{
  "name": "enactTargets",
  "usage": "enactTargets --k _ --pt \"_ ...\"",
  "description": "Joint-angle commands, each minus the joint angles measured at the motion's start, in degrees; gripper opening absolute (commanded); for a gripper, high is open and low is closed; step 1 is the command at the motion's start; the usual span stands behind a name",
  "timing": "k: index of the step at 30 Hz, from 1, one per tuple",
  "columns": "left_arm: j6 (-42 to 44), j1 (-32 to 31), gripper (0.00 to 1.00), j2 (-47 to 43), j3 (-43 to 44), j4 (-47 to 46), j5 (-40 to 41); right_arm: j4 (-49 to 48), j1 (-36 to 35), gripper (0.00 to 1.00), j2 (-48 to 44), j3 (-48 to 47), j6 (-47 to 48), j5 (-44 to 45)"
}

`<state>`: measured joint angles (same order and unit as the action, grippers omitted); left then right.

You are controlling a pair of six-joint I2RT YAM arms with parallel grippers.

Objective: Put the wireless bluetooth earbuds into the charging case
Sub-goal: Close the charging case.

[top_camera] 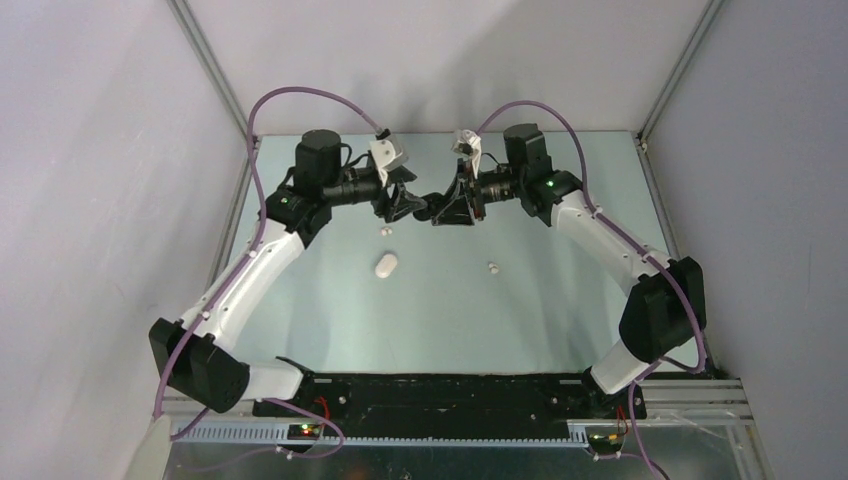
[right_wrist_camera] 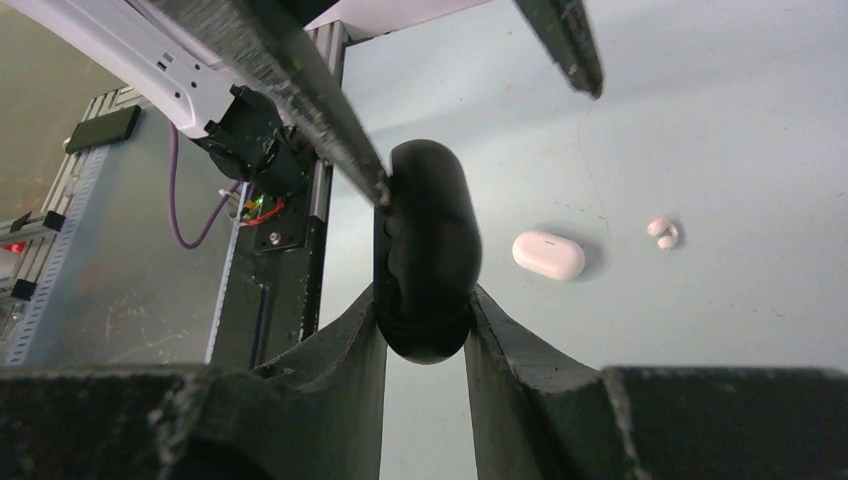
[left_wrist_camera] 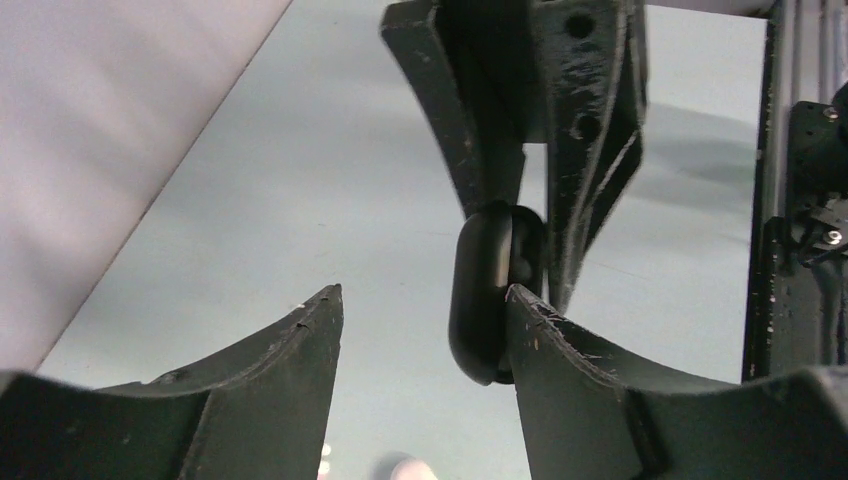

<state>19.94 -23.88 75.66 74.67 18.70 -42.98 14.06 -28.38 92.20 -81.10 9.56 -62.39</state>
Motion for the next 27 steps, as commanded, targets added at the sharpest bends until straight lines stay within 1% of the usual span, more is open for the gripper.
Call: enactTargets --k 1,7,12,17,22,27 --pt "-0.5 1.1 0.65 0.0 2.5 -0.8 1.0 0.6 -0.3 0.00 -3.3 -0.1 1.7 -2.0" --pt "-3.0 1.3 0.66 0.0 2.1 -0.3 -3.8 0.4 -0.4 0.00 -3.5 0.0 1.6 -1.9" --pt "-4.7 1.5 0.66 -0.1 2.1 -0.3 -3.5 0.3 -0.4 0.00 -3.7 0.2 1.7 -1.9" --pt "-8.3 2.5 0.69 -0.1 3.2 -0.3 -7.1 0.3 -0.4 0.00 -4.1 0.7 1.9 -1.7" --pt "-8.2 2.8 0.71 -0.9 2.1 -0.2 -10.8 0.2 -0.3 0.00 -4.6 1.3 2.0 -1.6" --pt "-6.1 2.6 0.71 -1.4 -0.3 -0.3 -11.1 0.1 -0.2 0.00 -4.8 1.4 2.1 -1.9"
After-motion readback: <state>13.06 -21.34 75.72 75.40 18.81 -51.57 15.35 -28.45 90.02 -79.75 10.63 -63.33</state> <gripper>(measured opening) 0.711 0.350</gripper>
